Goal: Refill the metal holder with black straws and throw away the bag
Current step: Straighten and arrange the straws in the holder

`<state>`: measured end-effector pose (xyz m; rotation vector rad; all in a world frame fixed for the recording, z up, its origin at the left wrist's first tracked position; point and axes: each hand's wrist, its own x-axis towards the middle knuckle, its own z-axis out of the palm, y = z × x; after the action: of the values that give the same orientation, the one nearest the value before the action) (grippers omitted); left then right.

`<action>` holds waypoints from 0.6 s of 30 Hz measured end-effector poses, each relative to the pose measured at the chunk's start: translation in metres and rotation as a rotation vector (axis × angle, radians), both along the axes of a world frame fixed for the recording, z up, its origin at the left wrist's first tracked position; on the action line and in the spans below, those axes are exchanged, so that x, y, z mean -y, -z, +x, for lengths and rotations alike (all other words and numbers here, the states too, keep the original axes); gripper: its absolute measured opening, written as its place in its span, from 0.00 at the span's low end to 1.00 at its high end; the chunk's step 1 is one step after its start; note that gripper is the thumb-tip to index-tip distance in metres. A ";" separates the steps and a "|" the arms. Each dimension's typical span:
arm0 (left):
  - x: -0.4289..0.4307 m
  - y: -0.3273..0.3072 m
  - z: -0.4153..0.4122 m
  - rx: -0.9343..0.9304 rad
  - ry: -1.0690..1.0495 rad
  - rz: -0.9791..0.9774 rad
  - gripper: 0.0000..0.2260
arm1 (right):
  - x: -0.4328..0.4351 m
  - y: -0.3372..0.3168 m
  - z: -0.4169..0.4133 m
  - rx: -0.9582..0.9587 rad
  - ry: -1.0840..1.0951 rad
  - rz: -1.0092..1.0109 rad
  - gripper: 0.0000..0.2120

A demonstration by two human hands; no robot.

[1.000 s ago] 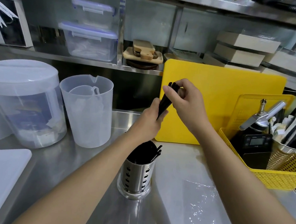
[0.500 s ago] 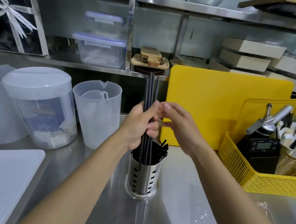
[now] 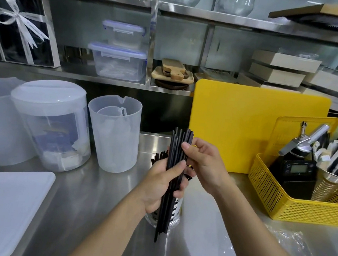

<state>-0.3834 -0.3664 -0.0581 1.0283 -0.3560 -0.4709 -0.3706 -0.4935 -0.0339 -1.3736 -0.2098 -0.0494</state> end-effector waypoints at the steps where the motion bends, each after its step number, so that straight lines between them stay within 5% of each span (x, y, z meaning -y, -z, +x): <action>1: -0.001 0.001 -0.001 0.014 -0.001 0.008 0.08 | 0.001 0.001 -0.001 -0.008 0.007 -0.002 0.12; 18: -0.003 0.013 -0.012 0.031 0.060 0.021 0.12 | 0.006 0.009 -0.022 -0.062 0.107 -0.012 0.05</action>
<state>-0.3952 -0.3635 -0.0706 1.0481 -0.4106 -0.5137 -0.3928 -0.4996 -0.0434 -1.3956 -0.0848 -0.0953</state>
